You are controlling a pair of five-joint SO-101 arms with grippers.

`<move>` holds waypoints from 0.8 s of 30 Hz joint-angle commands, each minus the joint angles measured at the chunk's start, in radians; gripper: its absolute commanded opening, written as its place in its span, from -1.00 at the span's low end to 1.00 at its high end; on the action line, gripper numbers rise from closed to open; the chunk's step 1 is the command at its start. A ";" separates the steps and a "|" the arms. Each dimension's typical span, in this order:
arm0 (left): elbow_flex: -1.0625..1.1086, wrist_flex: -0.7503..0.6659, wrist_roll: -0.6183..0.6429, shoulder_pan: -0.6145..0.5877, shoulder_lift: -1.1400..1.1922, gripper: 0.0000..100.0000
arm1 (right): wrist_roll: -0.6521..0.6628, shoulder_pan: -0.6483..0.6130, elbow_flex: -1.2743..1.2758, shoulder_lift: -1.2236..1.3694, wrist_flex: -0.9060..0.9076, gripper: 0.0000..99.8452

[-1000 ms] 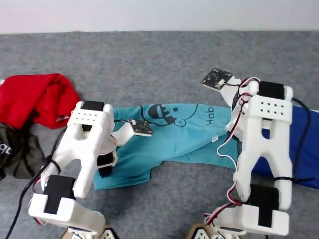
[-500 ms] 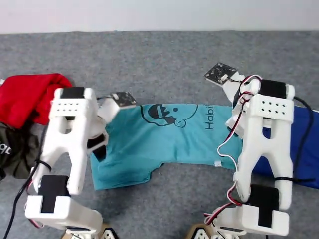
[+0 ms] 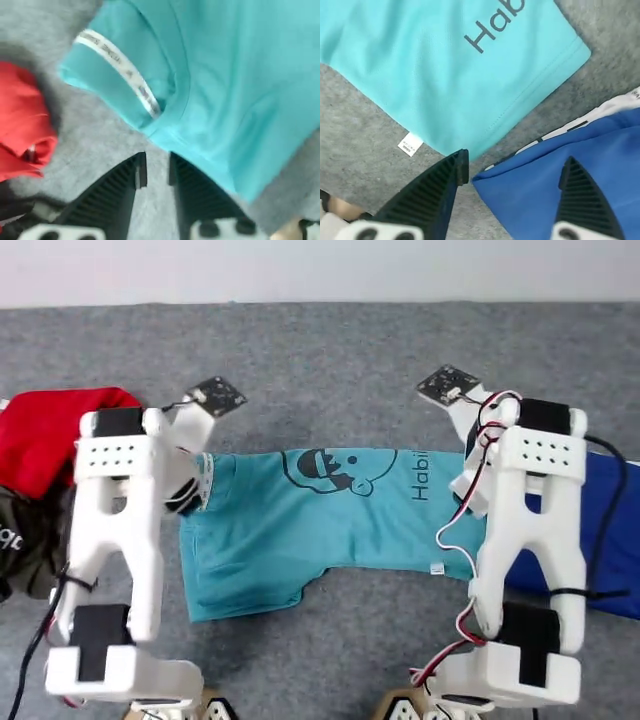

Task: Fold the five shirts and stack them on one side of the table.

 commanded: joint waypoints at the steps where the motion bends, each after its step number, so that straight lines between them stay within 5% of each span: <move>1: -0.045 -0.051 0.057 0.043 0.077 -0.94 | -0.072 -0.015 -0.049 -0.001 -0.004 -0.42; 8: -0.148 -0.103 0.100 0.066 0.292 -0.94 | -0.146 -0.013 -0.046 0.004 -0.001 -0.42; 17: -0.490 -0.103 0.083 -0.061 0.603 -0.94 | -0.152 -0.008 -0.046 0.004 0.005 -0.42; 24: -0.779 0.140 0.049 -0.064 0.707 -0.94 | -0.152 -0.015 -0.046 0.004 0.005 -0.42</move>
